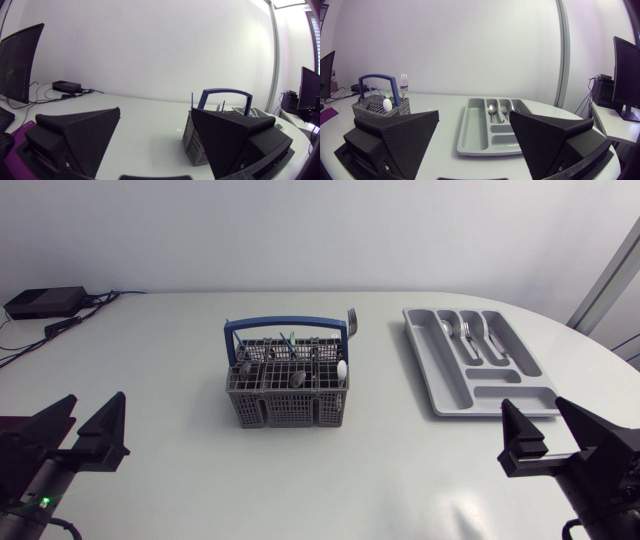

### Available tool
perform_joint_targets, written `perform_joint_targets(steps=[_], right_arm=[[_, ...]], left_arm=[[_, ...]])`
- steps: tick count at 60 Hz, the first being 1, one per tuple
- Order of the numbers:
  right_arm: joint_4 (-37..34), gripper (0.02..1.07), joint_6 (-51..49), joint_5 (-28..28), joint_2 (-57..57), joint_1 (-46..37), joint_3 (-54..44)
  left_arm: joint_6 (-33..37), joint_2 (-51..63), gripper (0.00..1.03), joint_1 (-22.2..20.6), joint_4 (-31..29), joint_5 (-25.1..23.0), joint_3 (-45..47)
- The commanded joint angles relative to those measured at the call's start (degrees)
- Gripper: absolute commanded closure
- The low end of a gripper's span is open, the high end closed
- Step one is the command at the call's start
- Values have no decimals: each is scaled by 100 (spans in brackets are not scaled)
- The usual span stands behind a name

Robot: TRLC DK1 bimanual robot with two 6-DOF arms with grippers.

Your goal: Unload the cutlery basket into the drawer organizer.

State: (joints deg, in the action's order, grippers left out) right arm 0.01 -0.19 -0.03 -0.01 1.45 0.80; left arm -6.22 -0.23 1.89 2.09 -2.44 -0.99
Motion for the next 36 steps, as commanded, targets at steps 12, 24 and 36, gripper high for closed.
perform_joint_targets(steps=[12,24,36], right_arm=[[34,5,98,65,-43,92,-27],[34,5,89,65,-34,127,175],[87,6,71,74,256,224,456]], left_arm=[[42,-56,6,119,240,68,-59],[68,-30,7,136,178,68,-235],[77,295,8,101,160,68,-569]])
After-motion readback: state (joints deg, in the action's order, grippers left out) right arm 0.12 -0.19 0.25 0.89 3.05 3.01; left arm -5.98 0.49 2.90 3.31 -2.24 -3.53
